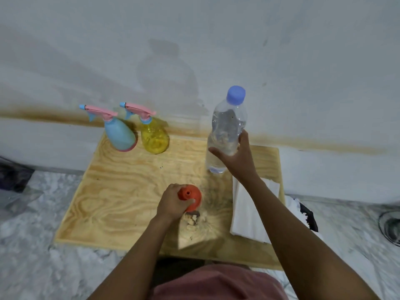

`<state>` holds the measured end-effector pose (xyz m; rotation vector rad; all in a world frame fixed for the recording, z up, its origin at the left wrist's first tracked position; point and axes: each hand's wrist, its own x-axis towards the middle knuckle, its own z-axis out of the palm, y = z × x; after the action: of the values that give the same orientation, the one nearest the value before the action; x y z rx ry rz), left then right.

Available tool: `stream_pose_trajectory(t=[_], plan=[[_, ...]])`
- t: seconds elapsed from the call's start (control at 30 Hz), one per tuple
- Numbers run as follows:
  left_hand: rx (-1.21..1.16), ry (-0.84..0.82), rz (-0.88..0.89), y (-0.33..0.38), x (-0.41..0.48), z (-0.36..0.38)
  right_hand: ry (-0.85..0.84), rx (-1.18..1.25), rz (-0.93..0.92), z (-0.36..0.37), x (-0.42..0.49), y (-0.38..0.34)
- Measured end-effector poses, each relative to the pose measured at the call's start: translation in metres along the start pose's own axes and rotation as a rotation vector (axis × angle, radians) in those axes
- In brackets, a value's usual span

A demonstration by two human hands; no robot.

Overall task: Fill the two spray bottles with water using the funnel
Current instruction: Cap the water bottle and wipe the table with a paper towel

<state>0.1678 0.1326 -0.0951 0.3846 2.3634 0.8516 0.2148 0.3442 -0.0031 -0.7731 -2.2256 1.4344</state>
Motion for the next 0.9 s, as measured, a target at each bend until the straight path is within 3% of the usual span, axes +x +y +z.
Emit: stream_pose_trajectory(t=[0.5, 0.9], plan=[[-0.136, 0.335, 0.05, 0.031, 0.057, -0.028, 0.126, 0.017, -0.032, 0.012, 0.037, -0.006], [-0.136, 0.33, -0.028, 0.051, 0.129, -0.027, 0.149, 0.044, -0.005, 0.045, 0.064, -0.014]])
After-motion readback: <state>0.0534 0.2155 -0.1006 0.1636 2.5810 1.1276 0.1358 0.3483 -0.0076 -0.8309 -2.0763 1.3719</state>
